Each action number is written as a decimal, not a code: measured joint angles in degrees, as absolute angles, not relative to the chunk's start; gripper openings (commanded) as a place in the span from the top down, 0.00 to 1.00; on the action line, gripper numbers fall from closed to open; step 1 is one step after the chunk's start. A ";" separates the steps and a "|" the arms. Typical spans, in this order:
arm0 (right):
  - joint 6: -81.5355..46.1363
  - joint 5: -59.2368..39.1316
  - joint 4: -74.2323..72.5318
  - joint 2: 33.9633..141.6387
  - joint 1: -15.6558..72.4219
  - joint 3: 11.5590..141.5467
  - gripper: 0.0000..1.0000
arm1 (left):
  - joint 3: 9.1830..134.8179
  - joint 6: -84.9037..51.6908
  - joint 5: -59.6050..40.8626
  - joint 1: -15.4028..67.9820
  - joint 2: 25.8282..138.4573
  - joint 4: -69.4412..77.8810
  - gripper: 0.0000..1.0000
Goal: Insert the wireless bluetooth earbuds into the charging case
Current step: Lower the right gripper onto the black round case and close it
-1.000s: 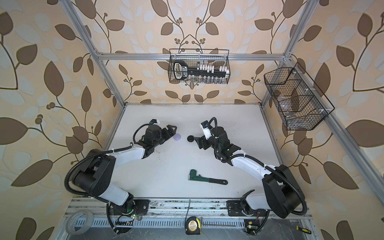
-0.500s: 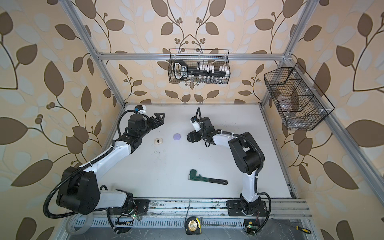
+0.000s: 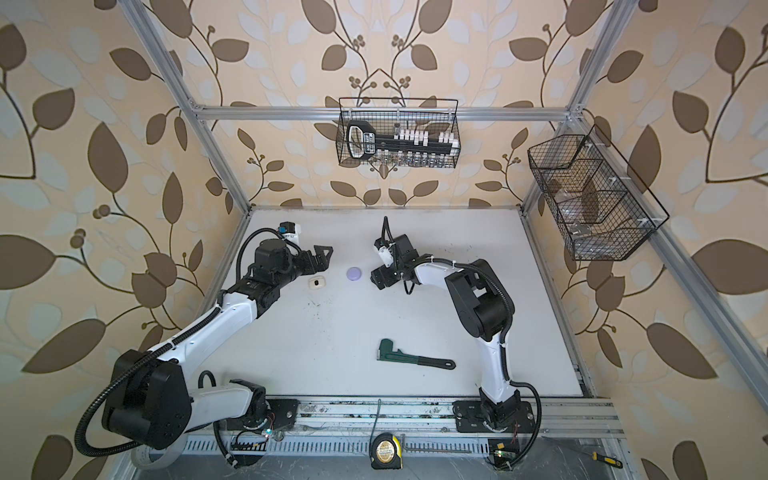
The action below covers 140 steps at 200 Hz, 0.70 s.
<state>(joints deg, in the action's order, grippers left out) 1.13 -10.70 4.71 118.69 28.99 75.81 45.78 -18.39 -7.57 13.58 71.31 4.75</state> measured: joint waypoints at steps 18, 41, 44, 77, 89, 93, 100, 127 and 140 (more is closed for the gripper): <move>1.43 -9.85 5.76 118.69 29.41 76.36 0.17 | 45.58 -17.69 -7.46 13.58 69.93 4.01 0.01; 1.78 -8.97 7.33 118.93 30.46 77.32 0.23 | 45.54 -16.75 -7.03 13.58 67.77 3.92 0.01; 1.91 -8.93 7.44 118.96 30.68 77.41 0.24 | 45.54 -16.62 -6.98 13.58 67.48 3.92 0.01; 2.04 -7.64 8.82 119.35 32.60 77.58 0.33 | 45.54 -16.01 -6.87 13.58 66.37 3.90 0.01; 2.00 -6.94 9.56 119.35 33.23 77.58 0.35 | 45.52 -15.92 -6.87 13.58 66.35 3.90 0.01; 2.00 -6.59 9.80 119.35 33.43 77.58 0.35 | 45.45 -15.88 -6.87 13.58 66.35 3.90 0.01; 1.96 -6.09 10.07 119.35 33.74 77.58 0.36 | 45.32 -15.81 -6.90 13.58 66.32 3.90 0.01; 1.93 -3.95 10.28 119.35 34.76 77.54 0.37 | 44.80 -15.77 -6.96 13.58 66.17 3.84 0.01; 1.93 -2.70 9.82 119.26 35.31 77.14 0.39 | 44.77 -15.79 -7.03 13.58 66.06 3.84 0.01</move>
<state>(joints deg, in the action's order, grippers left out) 1.93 -2.70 9.82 119.26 35.31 77.14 44.77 -15.79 -7.03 13.58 66.06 3.84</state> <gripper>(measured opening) 0.625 0.988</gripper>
